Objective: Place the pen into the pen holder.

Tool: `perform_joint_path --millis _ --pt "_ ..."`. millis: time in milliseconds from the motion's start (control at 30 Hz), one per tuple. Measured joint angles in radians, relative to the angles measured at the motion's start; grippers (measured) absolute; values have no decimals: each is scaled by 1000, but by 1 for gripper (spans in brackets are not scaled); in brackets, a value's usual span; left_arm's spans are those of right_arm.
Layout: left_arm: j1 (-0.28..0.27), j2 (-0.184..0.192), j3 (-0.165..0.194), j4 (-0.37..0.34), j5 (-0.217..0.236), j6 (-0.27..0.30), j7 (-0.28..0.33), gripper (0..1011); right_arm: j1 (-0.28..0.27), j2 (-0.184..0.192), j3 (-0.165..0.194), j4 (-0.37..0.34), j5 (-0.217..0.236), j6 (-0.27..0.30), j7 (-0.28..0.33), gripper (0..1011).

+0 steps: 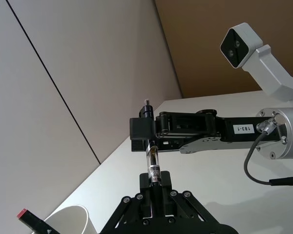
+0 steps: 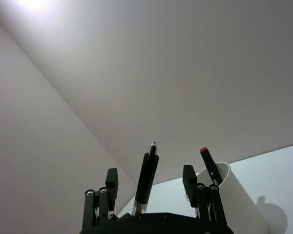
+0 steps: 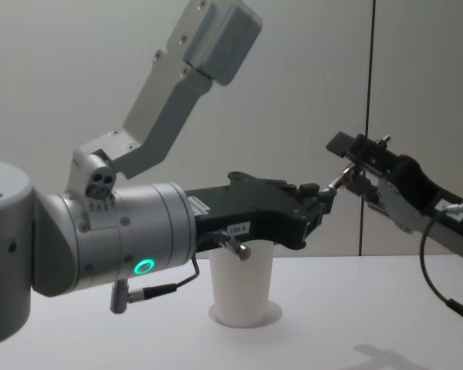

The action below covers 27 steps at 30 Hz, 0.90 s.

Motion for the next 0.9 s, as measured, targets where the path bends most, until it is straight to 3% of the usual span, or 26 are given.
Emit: perform_joint_path --millis 733,900 --pt "0 0 0 0 0 0 0 139 13 1 -6 -2 8 -13 9 170" --pt "0 0 0 0 0 0 0 139 11 4 -7 -7 7 -14 9 151"
